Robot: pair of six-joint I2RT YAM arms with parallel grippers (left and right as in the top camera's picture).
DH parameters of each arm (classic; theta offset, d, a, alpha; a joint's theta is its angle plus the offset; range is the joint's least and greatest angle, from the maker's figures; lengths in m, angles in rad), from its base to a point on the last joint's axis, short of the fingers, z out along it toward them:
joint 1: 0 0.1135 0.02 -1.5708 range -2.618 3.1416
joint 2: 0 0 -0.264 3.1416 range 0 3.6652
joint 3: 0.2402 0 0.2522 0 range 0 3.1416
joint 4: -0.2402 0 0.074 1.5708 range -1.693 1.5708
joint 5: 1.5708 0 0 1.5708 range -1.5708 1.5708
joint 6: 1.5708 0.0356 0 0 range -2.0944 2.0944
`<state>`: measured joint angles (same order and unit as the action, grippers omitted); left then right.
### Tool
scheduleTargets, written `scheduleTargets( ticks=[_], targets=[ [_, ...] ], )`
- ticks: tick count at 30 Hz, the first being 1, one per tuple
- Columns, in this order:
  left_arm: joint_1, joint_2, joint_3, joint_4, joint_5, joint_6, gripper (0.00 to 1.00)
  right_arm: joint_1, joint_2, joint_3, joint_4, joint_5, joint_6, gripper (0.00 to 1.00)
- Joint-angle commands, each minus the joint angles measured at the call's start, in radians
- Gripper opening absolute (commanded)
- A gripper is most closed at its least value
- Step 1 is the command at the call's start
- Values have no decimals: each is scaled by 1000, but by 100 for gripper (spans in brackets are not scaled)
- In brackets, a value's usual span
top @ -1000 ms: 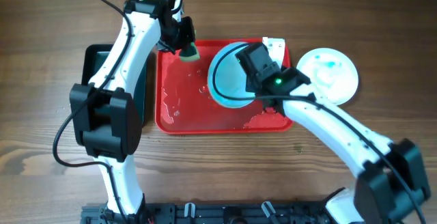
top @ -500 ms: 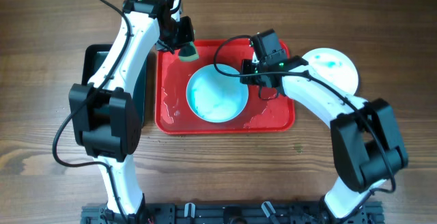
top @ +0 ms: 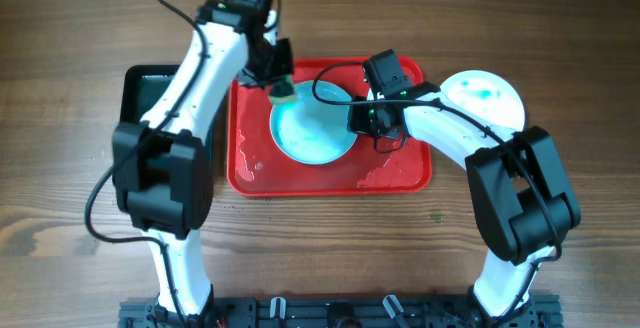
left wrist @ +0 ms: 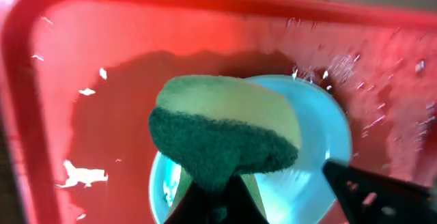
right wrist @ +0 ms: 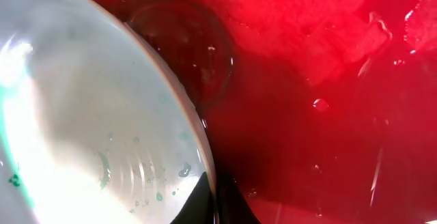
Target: Clean dirty plates on tray and stack at the side
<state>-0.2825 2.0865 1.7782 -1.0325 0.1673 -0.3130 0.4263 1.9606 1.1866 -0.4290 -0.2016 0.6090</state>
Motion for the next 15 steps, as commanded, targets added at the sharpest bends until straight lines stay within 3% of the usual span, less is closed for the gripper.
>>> scheduleTargets(
  ticks=[1, 6, 11, 14, 15],
  targets=[
    [-40, -10, -142, 94, -46, -10, 4, 0, 14, 6, -10, 37, 20, 4],
    [-48, -10, -315, 194, -215, -160, 4, 0, 14, 6, -10, 37, 19, 4],
    [-73, -10, -393, 231, -207, -158, 4, 0, 14, 5, -3, 38, 19, 4],
    [-105, -11, -393, 201, 11, 48, 4, 0, 14, 5, -2, 38, 16, 4],
    [-114, -11, -393, 178, 156, 171, 4, 0, 14, 5, -2, 38, 14, 4]
  ],
)
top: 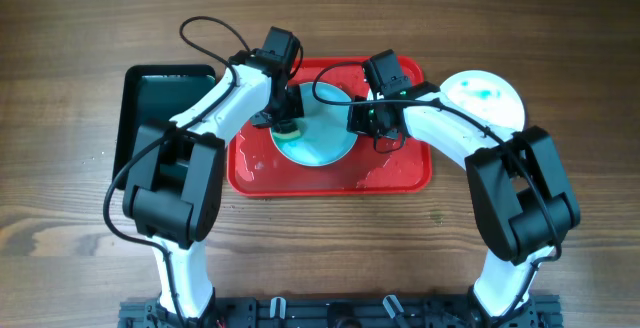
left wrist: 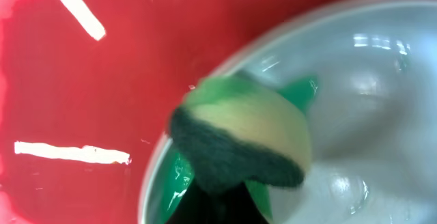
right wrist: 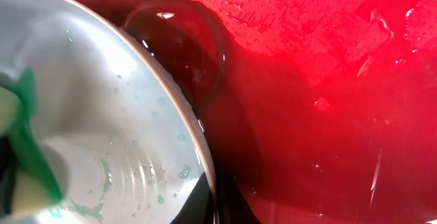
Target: Clean dirty plates on tray and stack at the side
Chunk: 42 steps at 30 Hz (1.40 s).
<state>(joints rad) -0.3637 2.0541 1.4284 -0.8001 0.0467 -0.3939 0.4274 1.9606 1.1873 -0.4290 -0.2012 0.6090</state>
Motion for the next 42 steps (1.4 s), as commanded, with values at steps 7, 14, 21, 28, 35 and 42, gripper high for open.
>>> scheduleTargets(
  ticks=[7, 14, 21, 28, 35, 42],
  targets=[
    [-37, 22, -43, -98, 470, 599, 4, -1, 14, 5, -3, 37, 12, 4],
    [-37, 22, -43, 76, -48, 200, 4, -1, 14, 5, -1, 38, 11, 4],
    [-37, 22, -43, 128, -283, -65, 4, -1, 14, 5, 7, 37, 0, 4],
    [-37, 12, -42, 76, 148, 146, 4, -1, 14, 5, 9, 37, -8, 4],
    [-36, 10, -42, 113, 473, 360, 4, -1, 14, 5, 9, 37, -7, 4],
    [-24, 10, -42, 346, -50, 210, 4, -1, 14, 5, 10, 37, -8, 4]
  ],
)
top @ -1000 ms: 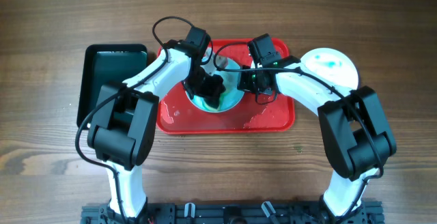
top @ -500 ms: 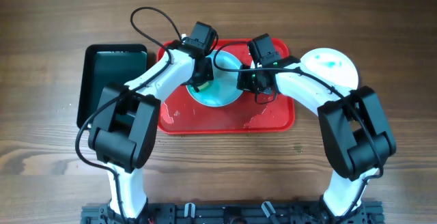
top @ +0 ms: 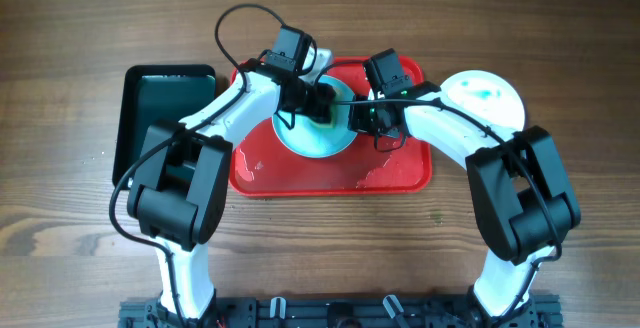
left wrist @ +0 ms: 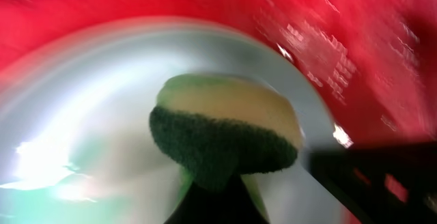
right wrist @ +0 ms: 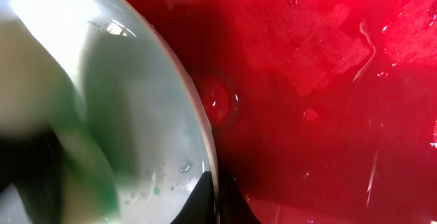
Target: Clean dirty plates on tray and stack at the side
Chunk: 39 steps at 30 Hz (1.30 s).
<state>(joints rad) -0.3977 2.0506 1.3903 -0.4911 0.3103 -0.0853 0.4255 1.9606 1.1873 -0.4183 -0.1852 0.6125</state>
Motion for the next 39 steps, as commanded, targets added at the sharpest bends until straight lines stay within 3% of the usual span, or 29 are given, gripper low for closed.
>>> scheduleTargets(
  ticks=[1, 3, 5, 11, 15, 22, 25, 30, 36, 39],
  targets=[
    [10, 14, -3, 34, -455, -174, 4, 1, 14, 5, 0, 21, -11, 4],
    [10, 14, -3, 0, -610, -271, 4, 1, 14, 5, 0, 21, -12, 4],
    [10, 14, -3, -58, -600, -318, 4, 1, 14, 5, 1, 21, -14, 4],
    [14, 0, 29, -332, -152, -312, 4, 1, 14, 5, 3, -16, -31, 4],
    [104, -77, 132, -361, 235, -179, 4, 1, 14, 5, 0, -90, -37, 4],
    [345, -156, 238, -343, 203, -192, 4, -55, -95, 5, -70, -183, -147, 4],
    [330, -154, 231, -405, 78, -191, 4, -34, -285, 5, -171, 174, -184, 4],
    [286, -154, 230, -400, 28, -192, 4, 212, -435, 4, -257, 1162, -229, 4],
    [282, -154, 230, -397, 5, -192, 4, 429, -427, 2, -297, 1658, -295, 4],
    [282, -154, 230, -397, 6, -192, 4, 463, -427, 2, -275, 1706, -358, 4]
  ],
)
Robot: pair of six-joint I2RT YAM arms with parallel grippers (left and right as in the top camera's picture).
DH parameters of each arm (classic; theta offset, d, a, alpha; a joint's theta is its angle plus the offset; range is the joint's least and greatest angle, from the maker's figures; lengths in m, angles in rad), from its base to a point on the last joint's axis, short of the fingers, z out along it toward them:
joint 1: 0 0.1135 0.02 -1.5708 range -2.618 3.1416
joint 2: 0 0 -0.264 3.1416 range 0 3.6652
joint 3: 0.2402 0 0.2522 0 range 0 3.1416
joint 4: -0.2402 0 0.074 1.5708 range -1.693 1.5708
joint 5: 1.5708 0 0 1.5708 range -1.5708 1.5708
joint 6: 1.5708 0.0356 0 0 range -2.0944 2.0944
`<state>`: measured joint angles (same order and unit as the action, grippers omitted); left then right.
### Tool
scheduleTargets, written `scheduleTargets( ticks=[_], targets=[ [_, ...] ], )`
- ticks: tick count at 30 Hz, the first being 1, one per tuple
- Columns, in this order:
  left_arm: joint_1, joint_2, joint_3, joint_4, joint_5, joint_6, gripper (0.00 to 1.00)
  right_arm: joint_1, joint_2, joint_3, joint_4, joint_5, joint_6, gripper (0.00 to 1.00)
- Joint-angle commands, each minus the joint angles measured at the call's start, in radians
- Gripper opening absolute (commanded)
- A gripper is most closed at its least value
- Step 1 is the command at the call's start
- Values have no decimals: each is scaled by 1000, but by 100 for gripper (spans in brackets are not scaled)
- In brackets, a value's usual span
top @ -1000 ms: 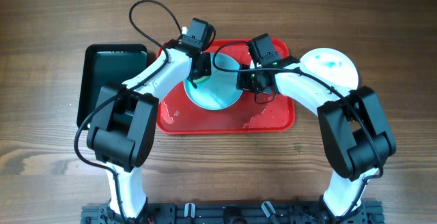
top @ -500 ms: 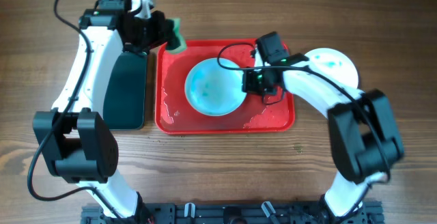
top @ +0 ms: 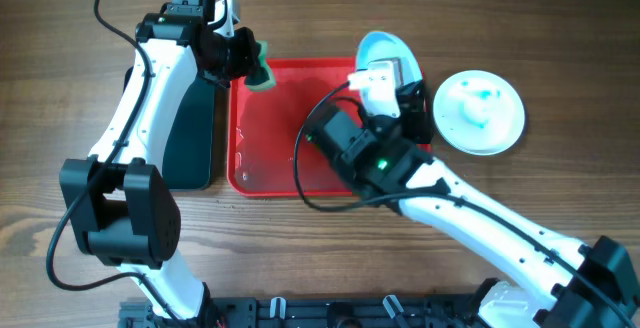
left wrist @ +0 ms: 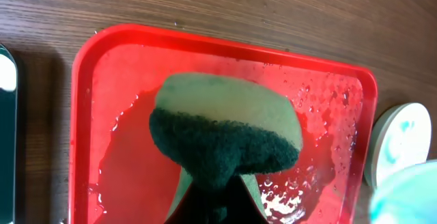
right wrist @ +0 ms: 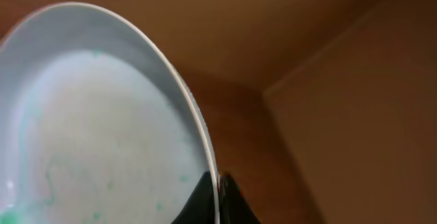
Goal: Clean dirty plates on tray and stack at the side
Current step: 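Lift the third plate with the right gripper and stack it on the right plates, then lower the sponge into the black tray and open the left gripper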
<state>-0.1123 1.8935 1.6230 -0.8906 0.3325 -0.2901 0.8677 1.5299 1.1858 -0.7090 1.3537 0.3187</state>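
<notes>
My right gripper is shut on the rim of a pale blue plate with faint green streaks. It holds the plate tilted in the air over the far right corner of the red tray. The same plate shows in the overhead view above the right gripper. My left gripper is shut on a yellow and green sponge, held above the tray's far left corner, where the overhead view also shows the sponge. A white plate with green smears lies on the table right of the tray.
The wet red tray holds puddles and droplets and no plate. A dark rectangular tray lies to its left, partly under my left arm. The right arm stretches across the tray's right half. Bare wooden table surrounds it all.
The right gripper has lifted the blue plate off the tray into the air. The left gripper has drawn the sponge back from the plate to the tray's far left corner.
The sponge first hung over the tray's far left while the right gripper held the blue plate's rim on the tray. The sponge then lay on the plate's left side, later near its middle. Now the plate is raised off the tray and the sponge is withdrawn.
</notes>
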Motion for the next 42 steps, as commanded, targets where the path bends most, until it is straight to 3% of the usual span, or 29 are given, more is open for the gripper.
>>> scheduleTargets(
  ticks=[1, 5, 9, 12, 15, 18, 22, 28, 30, 32, 33, 35, 36, 38, 42],
  targets=[
    [-4, 3, -3, 3, -16, 13, 4, 23, 3, 3, 17, 167, -64, 4],
    [-4, 3, -3, 3, -16, 13, 4, 20, 3, 3, 20, 114, -34, 4],
    [-4, 3, -3, 2, -17, 13, 4, -63, 3, 3, -14, -398, 36, 4],
    [-4, 3, -3, -11, -79, 14, 4, -301, -13, 3, -52, -928, 76, 4],
    [-4, 3, -3, -14, -91, 14, 4, -587, -23, 3, -55, -1256, 41, 4],
    [-4, 3, -3, -14, -91, 14, 4, -845, -22, -3, -77, -1377, 23, 4],
    [-4, 3, -3, -14, -92, 14, 4, -1094, -9, -53, -46, -1355, -5, 4],
    [37, -1, -2, -126, -341, 14, 4, -1165, 152, -171, 141, -1295, -4, 4],
    [86, -11, -2, -161, -371, 14, 4, -1165, 217, -171, 163, -1329, -5, 19],
    [146, -19, -2, -183, -372, 18, 4, -1165, 264, -171, 169, -1419, -23, 57],
    [176, -19, -2, -197, -372, 22, 4, -1165, 264, -171, 162, -1454, -38, 67],
    [221, -17, -2, -223, -371, 50, 4, -1163, 234, -151, 133, -1518, -75, 69],
    [235, -13, -2, -240, -372, 84, 4, -1157, 201, -134, 124, -1554, -108, 74],
    [246, -4, -29, -244, -381, 190, 4, -1147, 109, -93, 85, -1584, -143, 100],
    [255, 7, -153, -108, -387, 262, 4, -1140, -36, -73, 53, -1580, -188, 100]
  ],
)
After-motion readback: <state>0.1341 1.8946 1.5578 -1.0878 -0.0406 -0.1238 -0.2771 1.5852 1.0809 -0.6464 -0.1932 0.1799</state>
